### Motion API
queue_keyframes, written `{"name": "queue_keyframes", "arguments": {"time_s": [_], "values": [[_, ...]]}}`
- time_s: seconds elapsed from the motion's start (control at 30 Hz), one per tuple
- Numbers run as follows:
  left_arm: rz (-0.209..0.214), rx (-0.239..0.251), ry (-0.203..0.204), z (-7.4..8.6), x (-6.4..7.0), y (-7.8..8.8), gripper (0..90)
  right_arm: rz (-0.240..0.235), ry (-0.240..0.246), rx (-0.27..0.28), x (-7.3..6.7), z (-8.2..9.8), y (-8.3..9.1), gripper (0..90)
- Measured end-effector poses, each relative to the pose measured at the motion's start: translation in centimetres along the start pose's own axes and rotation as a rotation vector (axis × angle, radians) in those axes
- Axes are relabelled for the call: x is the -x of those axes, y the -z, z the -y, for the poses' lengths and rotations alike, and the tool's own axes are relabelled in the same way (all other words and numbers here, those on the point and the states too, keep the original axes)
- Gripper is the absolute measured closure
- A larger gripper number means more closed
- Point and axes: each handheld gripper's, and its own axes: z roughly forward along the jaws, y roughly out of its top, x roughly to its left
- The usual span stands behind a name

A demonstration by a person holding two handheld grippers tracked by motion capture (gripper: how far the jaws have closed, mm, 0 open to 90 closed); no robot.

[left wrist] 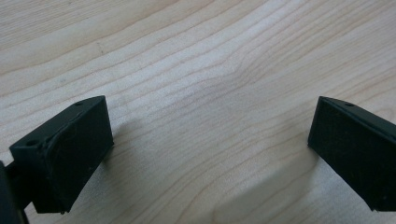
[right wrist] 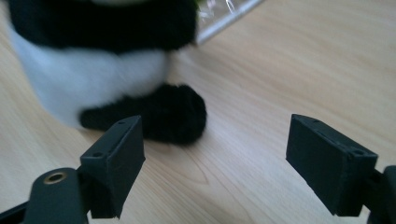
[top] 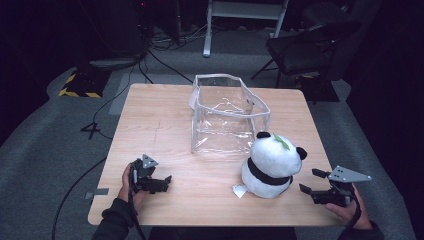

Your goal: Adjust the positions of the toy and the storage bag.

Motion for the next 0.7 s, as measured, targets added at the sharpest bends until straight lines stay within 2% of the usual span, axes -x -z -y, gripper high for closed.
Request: {"name": "queue_keyframes", "arguments": {"time_s": [0.2, 0.5, 0.7], "values": [[0.007, -0.002, -0.012, 0.0, -0.1, 0.0, 0.1, 0.005, 0.023, 0.023, -0.8, -1.2, 0.8, 19.4], [0.008, -0.002, -0.011, 0.0, -0.1, 0.0, 0.1, -0.045, 0.055, 0.043, -2.2, -2.4, 0.6, 19.3], [0.005, 0.004, -0.013, 0.0, 0.0, 0.0, 0.4, -0.046, 0.07, 0.112, -3.2, -4.3, 2.1, 18.1]]}}
